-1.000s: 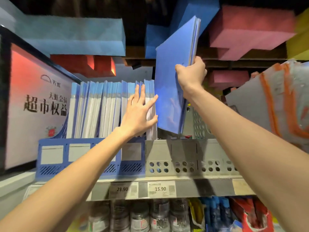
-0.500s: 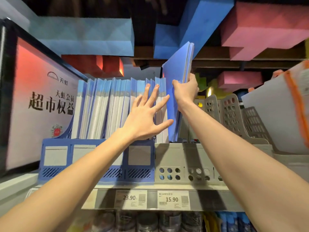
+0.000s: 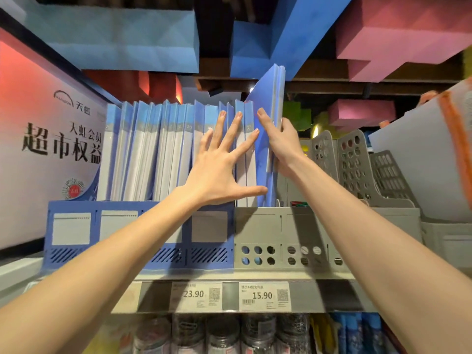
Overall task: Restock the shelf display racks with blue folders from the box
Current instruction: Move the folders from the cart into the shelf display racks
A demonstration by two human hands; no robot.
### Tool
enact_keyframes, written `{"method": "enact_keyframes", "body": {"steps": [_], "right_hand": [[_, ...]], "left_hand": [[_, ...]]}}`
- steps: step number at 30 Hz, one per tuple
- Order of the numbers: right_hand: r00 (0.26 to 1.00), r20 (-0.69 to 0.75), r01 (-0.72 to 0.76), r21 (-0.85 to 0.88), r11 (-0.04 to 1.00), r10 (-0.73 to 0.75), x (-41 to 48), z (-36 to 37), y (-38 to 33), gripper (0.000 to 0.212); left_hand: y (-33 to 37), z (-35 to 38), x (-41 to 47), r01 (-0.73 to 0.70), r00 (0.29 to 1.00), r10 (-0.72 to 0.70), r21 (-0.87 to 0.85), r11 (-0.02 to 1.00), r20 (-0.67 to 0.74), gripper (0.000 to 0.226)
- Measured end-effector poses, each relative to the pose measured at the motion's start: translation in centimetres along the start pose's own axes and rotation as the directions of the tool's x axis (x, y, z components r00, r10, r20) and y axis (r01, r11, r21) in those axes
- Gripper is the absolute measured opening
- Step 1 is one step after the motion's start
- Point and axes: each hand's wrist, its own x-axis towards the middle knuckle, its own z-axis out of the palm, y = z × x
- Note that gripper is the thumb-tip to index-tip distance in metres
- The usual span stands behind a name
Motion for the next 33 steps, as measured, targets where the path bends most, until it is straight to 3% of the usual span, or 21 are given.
{"method": "enact_keyframes", "body": {"steps": [8,14,18,22,29,33], "right_hand": [[0.952,0.307,-0.058,0.160,0.985,0.006,-1.3,-2.7,0.7,0.060],[0.944,0.325,-0.038,-0.040,0.998,0.049,-2.8,-3.3,0.2,0.055],[0.951,0.308,0.003,-0.116,0.993,0.033,-3.4,-3.4,-0.3,0.060],[0.966,0.256,-0.001,-0.133,0.991,0.036,-3.5,-3.4,-1.3,0.040],[0.950,0.267,-0.118,-0.182,0.976,0.164,-4.8,-3.5,0.5,0.049],[0.937,0.296,-0.150,-0.136,0.979,0.184,-5.4,-4.3,0.5,0.041]], "left_hand": [[-0.3,0.1,0.0,-0.001,1.000,0.001,-0.011,1.000,0.002,0.113],[-0.2,0.6,0.3,0.029,0.997,-0.032,-0.050,0.998,-0.064,0.084],[-0.2,0.9,0.4,0.038,0.996,-0.042,-0.054,0.998,-0.073,0.078],[-0.2,1.0,0.4,0.048,0.994,-0.054,-0.065,0.997,-0.095,0.065],[0.0,1.2,0.5,0.053,0.992,-0.066,-0.117,0.992,-0.110,0.069],[-0.1,1.3,0.5,0.048,0.989,-0.062,-0.109,0.993,-0.131,0.079]]}}
